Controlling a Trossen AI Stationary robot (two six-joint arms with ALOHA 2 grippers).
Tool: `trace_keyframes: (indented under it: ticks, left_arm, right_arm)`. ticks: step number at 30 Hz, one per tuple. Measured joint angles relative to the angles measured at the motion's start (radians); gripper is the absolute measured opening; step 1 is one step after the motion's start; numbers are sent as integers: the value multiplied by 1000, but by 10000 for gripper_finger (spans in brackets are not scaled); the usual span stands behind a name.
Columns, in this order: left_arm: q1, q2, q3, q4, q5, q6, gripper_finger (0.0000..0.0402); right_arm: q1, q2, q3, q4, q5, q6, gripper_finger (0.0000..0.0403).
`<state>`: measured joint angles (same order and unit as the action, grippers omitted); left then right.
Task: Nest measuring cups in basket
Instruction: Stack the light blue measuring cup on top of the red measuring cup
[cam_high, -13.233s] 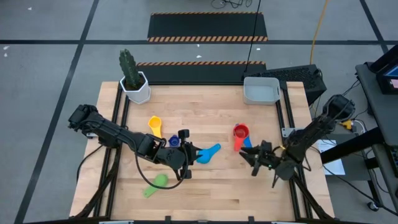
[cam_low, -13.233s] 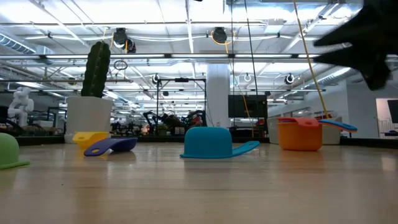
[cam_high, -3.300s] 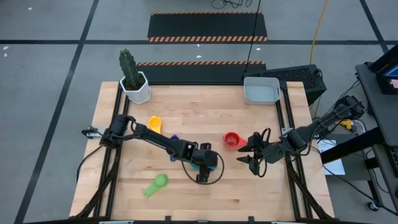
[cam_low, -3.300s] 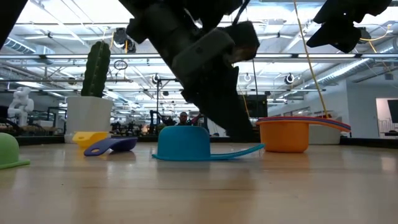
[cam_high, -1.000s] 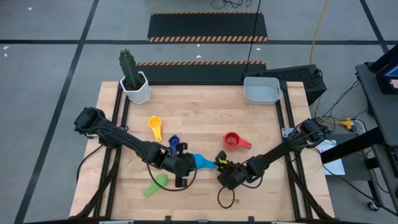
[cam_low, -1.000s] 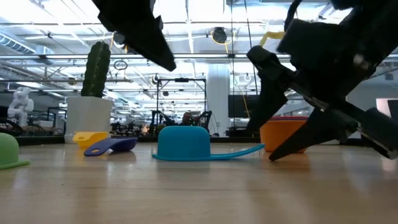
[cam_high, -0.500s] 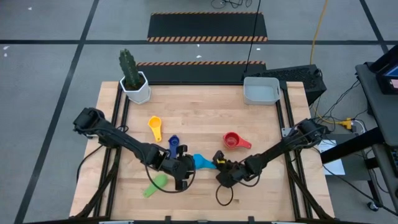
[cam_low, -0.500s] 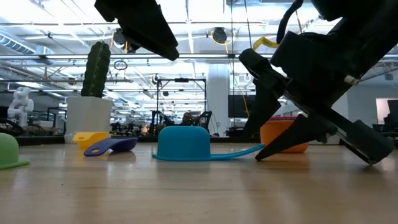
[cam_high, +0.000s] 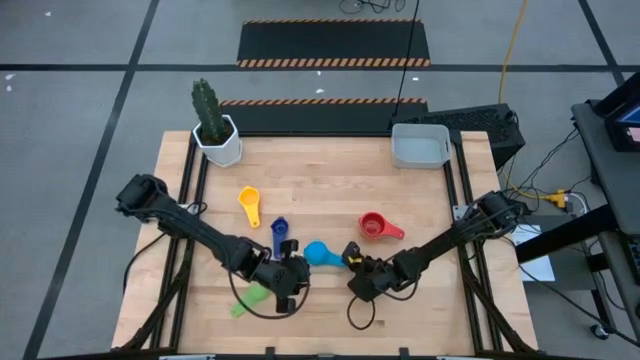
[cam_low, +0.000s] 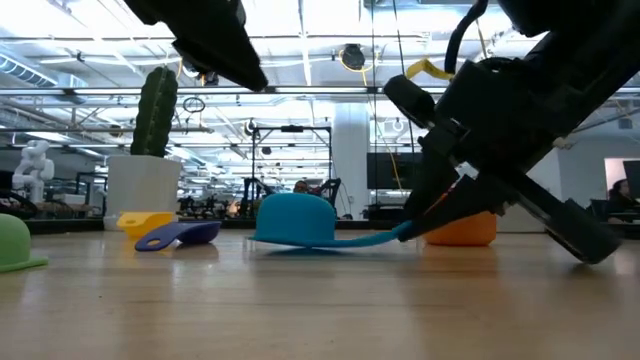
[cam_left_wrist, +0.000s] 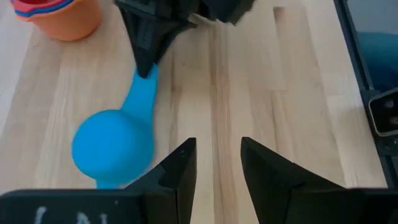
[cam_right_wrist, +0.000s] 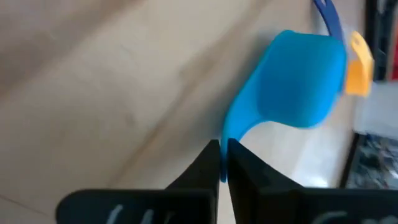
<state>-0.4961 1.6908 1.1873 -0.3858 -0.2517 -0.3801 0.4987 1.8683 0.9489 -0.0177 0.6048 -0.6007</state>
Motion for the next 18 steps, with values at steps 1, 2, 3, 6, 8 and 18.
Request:
trace_keyframes:
  ticks: [1, 2, 3, 6, 8, 18]
  left_arm:
    - [-2, -2, 0, -6, 0, 0, 127]
    - [-3, -3, 0, -9, 0, 0, 127]
    - [-3, -7, 1, -15, 0, 0, 127]
    - [-8, -42, 0, -38, -12, -10, 127]
    - [-9, -69, 2, -33, -45, -17, 127]
    - [-85, -215, 2, -43, -206, 86, 127]
  right_arm:
    - [5, -4, -1, -1, 27, 18, 5]
    - [10, -10, -2, -2, 55, 38, 3]
    - [15, -17, -3, -5, 74, 54, 2]
    - [30, -64, -5, -6, 94, 87, 1]
    - [39, -103, -4, -6, 97, 135, 1]
    - [97, -312, -2, -35, 166, 618, 1]
